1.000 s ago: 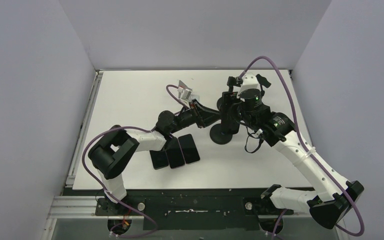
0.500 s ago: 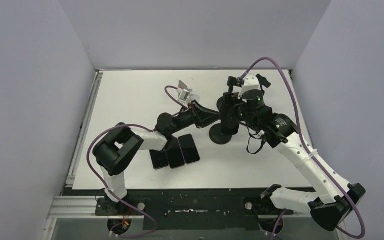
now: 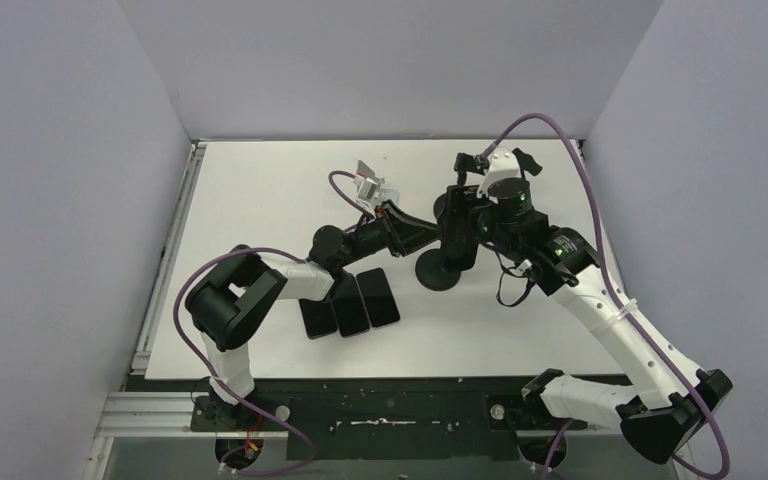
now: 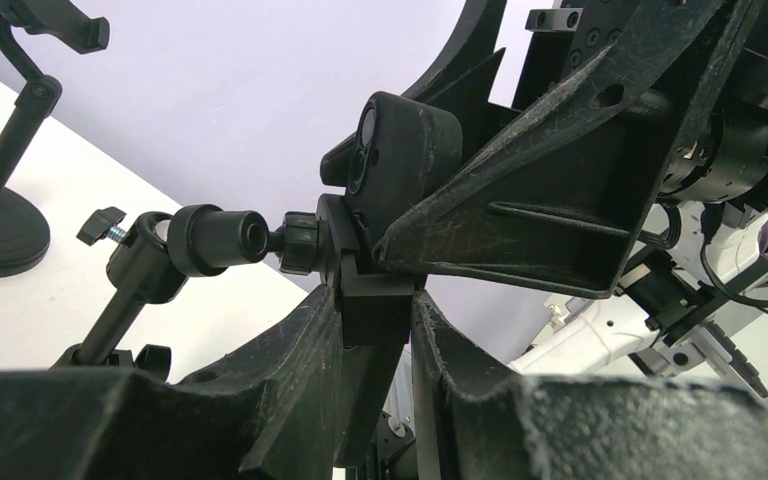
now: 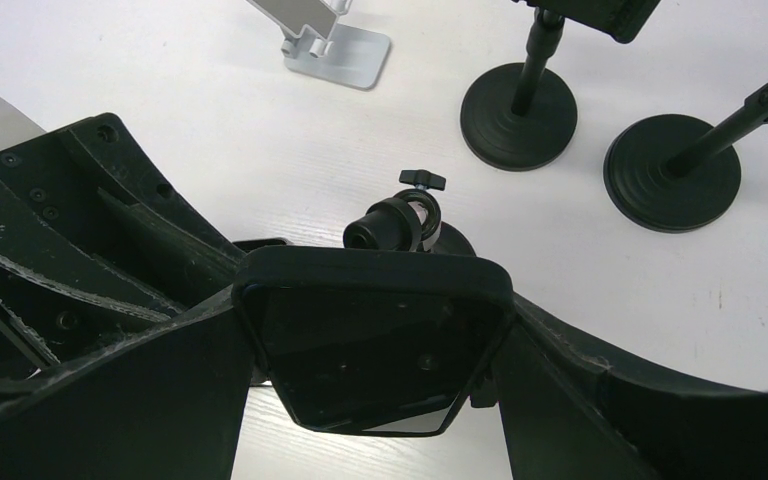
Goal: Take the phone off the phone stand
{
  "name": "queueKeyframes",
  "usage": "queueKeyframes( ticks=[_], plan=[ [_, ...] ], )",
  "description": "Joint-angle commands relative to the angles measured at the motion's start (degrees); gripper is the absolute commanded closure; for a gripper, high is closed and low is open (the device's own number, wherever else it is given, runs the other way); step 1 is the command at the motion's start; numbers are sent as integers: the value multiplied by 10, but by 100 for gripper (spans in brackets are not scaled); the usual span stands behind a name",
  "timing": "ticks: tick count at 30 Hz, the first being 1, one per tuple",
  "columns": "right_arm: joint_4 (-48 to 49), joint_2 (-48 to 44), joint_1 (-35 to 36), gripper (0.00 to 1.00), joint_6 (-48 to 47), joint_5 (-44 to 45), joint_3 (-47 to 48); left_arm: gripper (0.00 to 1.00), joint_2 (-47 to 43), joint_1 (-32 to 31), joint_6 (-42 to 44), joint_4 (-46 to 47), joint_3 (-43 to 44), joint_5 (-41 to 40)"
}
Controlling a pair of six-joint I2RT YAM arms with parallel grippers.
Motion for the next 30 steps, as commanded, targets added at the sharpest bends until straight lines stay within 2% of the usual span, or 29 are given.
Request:
queueKeyframes(
  ticks=[1,30],
  plan=[
    [49,-29,8,100,22,-102,8,100,15,8,-7,6,10,-13],
    [89,-52,8,100,11,-219,17,100,56,-3,-15,6,42,22]
  ],
)
